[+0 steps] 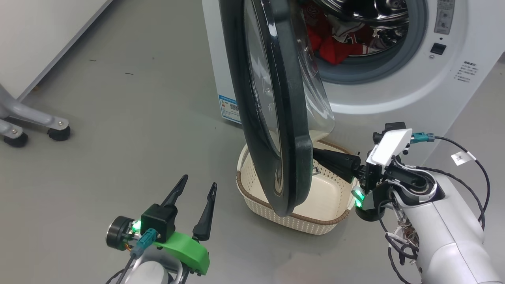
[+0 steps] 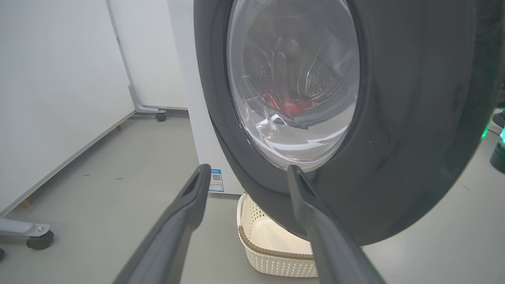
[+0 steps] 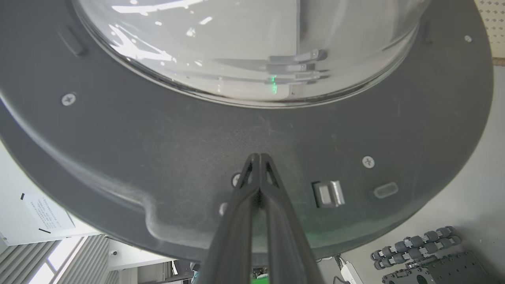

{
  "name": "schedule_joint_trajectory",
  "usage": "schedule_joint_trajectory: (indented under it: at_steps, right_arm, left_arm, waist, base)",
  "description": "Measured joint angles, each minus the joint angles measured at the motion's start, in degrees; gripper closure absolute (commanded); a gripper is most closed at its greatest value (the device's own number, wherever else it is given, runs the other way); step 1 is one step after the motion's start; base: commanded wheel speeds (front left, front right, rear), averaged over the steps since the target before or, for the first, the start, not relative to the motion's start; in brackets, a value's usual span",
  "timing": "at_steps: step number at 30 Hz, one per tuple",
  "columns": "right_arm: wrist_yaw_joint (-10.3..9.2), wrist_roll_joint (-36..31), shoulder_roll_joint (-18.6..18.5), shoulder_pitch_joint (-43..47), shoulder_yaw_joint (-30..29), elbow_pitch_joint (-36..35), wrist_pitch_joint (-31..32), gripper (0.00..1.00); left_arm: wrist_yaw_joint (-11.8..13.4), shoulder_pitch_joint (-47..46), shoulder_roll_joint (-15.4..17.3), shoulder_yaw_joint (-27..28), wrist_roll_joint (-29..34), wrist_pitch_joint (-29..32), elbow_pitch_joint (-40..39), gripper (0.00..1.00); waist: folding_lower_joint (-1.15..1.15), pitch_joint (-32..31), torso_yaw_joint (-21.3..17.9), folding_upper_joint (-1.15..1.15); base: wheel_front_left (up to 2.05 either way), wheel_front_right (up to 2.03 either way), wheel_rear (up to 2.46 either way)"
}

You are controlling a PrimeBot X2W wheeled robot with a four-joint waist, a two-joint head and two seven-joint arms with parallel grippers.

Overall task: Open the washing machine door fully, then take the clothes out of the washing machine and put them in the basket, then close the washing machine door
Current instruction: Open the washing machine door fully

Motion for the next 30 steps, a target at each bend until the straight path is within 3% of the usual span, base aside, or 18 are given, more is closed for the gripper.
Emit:
schedule_joint_trajectory:
  at_steps: [17, 30]
  right_arm:
    - [0.0, 5.65, 0.02, 1.19, 6.91, -3.98, -2.11, 1.0]
    - [0.01, 7.05, 0.15, 3.04, 8.37, -4.72, -6.59, 1.0]
  left_arm:
    - [0.47, 0.46, 0.21, 0.4, -0.71, 0.26, -0.65, 0.0]
    - [0.89, 1.15, 0.74, 1.12, -0.93, 0.42, -0.98, 0.0]
  waist:
    - [0.0, -0.25, 4.8, 0.0]
    - [0.0, -0.43, 5.02, 0.0]
  base:
    - [0.0, 0.0, 0.0]
    - [0.0, 0.0, 0.0]
